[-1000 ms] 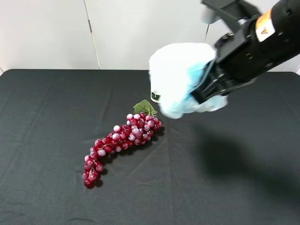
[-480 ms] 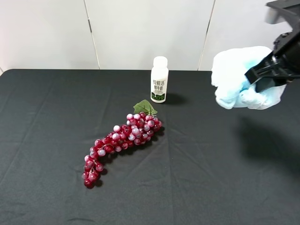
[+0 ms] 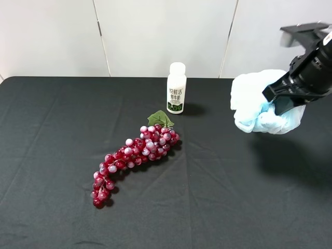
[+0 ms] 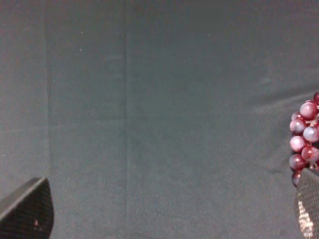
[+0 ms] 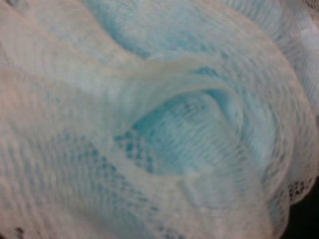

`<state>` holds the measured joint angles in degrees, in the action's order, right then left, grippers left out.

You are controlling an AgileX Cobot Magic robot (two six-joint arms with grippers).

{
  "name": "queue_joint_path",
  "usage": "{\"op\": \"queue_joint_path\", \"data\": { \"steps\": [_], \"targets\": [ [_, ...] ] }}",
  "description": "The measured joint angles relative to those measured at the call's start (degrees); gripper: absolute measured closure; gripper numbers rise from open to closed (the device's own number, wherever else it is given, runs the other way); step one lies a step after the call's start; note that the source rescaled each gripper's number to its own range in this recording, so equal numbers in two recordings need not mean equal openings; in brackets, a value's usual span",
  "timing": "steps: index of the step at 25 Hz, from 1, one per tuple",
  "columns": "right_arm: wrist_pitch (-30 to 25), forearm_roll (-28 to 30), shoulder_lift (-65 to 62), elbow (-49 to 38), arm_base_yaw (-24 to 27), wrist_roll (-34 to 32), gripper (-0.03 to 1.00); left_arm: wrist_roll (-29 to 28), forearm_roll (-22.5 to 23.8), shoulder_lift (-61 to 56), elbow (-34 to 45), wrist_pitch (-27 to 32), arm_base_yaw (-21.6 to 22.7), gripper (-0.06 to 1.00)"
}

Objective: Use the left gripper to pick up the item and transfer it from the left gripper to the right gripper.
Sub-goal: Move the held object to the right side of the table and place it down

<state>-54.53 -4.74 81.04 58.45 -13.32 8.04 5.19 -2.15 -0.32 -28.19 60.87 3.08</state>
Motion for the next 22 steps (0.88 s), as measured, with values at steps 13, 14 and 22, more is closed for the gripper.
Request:
{"op": "queue_joint_path", "data": {
  "steps": [13, 14, 22],
  "targets": [
    [5.97, -0.02, 10.79, 0.17, 0.01, 0.06, 0.97, 0.0, 0.0, 0.0, 0.0, 0.0, 0.0, -0.03],
    [6.52, -0.07, 11.31, 0.22, 0.01, 0.06, 0.97, 0.0, 0.0, 0.0, 0.0, 0.0, 0.0, -0.03],
    [7.94, 0.04, 14.58, 0.37, 0.01, 0.06, 0.97, 0.0, 0.0, 0.0, 0.0, 0.0, 0.0, -0.03]
  ]
}}
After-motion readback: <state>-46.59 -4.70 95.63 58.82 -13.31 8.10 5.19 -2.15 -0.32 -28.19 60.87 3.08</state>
